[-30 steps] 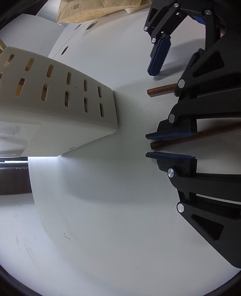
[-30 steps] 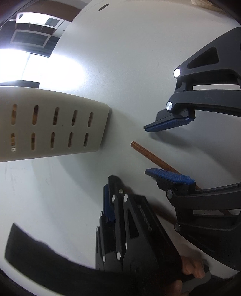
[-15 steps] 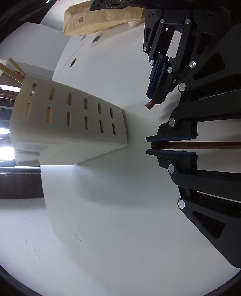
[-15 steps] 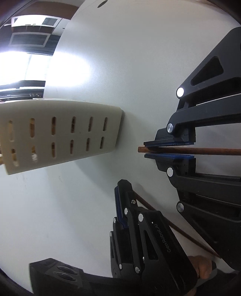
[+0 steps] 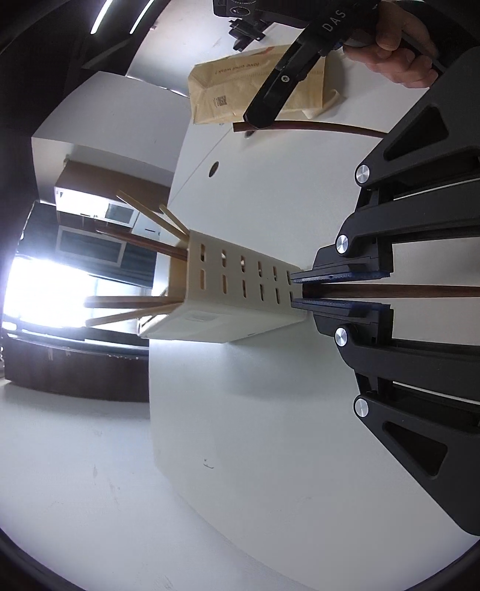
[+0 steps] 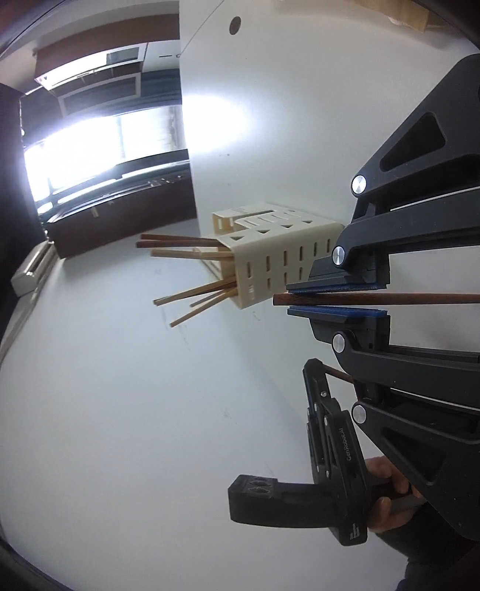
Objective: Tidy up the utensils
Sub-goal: 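Lift both dark chopsticks upright and carry them over the cream holder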
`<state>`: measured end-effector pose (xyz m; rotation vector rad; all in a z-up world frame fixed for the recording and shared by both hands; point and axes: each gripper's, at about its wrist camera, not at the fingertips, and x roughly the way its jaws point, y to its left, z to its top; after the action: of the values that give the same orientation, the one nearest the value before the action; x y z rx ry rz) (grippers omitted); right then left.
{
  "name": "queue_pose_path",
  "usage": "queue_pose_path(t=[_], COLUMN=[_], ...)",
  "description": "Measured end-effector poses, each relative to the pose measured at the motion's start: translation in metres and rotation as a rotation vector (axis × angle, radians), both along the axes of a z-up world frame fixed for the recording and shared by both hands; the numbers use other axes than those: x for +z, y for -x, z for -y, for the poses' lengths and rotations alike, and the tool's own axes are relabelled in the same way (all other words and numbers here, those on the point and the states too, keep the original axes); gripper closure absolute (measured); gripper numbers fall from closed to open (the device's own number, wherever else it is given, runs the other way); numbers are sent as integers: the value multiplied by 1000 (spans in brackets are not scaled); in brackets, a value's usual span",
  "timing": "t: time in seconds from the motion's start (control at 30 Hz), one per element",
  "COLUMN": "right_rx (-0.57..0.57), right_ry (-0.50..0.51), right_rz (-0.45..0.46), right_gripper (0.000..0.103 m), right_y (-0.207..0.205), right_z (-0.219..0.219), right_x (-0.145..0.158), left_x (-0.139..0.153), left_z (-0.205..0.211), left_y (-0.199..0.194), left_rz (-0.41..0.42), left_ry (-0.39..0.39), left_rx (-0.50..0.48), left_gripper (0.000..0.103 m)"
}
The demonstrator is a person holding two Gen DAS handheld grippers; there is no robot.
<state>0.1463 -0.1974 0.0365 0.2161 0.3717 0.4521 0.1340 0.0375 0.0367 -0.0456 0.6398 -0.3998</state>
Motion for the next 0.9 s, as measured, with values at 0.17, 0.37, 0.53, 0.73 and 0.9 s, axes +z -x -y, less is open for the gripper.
queue_pose_path(t=[0.17,0.37,0.53,0.73,0.9], right_rx=[5,1,-3,-15,-25], right_ry=[-17,-19,-11,-25,-19], right_rz=[71,111,128,151,177], right_gripper=[96,96,96,96,96], right_y=[13,30,34,39,42], right_z=[1,1,0,2,1], right_x=[19,28,37,43,48], left_x=[24,44,59,70,79], left_z=[11,11,12,13,10], left_y=[11,27,36,40,40], left_rz=[54,103,132,149,171], left_ry=[1,3,5,11,23], left_rx=[-13,-4,3,9,14], left_gripper=[96,96,96,96,96])
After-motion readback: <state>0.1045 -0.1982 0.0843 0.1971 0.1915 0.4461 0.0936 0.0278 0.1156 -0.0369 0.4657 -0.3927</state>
